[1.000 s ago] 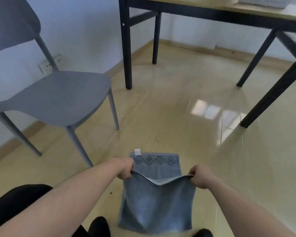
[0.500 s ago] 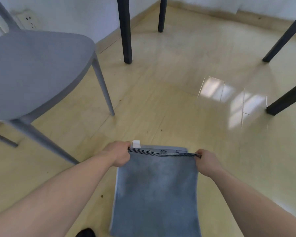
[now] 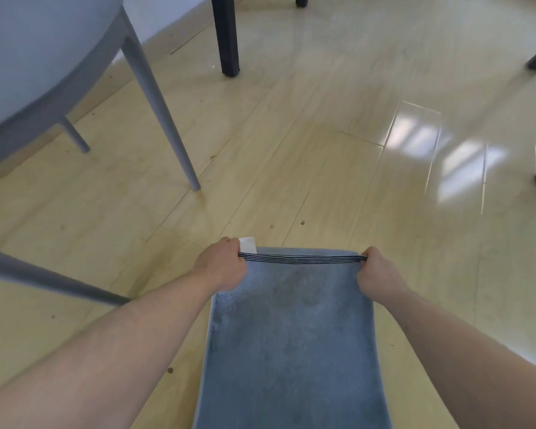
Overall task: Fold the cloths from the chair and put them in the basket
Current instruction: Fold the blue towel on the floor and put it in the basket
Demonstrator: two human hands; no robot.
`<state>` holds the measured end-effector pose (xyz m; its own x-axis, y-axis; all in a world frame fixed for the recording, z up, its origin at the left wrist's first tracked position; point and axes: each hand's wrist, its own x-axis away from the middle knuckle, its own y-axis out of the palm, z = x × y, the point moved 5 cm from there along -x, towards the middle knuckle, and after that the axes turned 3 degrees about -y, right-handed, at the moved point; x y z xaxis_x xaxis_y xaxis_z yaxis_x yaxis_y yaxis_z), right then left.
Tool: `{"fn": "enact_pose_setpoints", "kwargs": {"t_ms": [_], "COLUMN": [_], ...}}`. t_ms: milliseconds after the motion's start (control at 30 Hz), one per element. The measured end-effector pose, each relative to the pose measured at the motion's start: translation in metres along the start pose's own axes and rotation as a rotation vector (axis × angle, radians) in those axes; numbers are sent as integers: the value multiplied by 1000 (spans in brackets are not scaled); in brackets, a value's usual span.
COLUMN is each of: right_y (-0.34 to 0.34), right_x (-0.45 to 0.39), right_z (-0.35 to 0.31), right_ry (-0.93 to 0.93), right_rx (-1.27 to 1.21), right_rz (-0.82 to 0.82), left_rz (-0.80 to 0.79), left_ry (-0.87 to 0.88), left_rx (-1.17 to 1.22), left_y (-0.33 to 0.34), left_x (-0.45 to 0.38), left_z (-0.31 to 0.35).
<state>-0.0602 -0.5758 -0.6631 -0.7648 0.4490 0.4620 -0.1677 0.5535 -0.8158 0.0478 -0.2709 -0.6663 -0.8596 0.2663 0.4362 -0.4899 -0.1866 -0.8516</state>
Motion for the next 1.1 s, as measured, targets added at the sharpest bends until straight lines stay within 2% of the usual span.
{"fn": "enact_pose_setpoints", "kwargs": {"t_ms": [333,567,700,800,900,1100], "right_y": [20,24,24,27,35,18], "right_x": [-39,-56,-53,-48,-49,-51], "right_z": [4,6,7,6,7,3], "right_ry": [24,96,76,-99,-210,-204], "right_rx": [-37,32,28,86,187,268], "right_rz": [73,88,193,258,168,74], "left_rz": [84,103,202,296,228,80], "left_ry": [-173,-251,-201,-84,37,34], "left_rx": [110,27,-107,-99,-106,-219], "left_y": [8,18,22,23,28,17], "left_x": [-38,-47,-43,-44,-43,-39], "left_z": [-19,-16,-14,-15,-14,-1]}}
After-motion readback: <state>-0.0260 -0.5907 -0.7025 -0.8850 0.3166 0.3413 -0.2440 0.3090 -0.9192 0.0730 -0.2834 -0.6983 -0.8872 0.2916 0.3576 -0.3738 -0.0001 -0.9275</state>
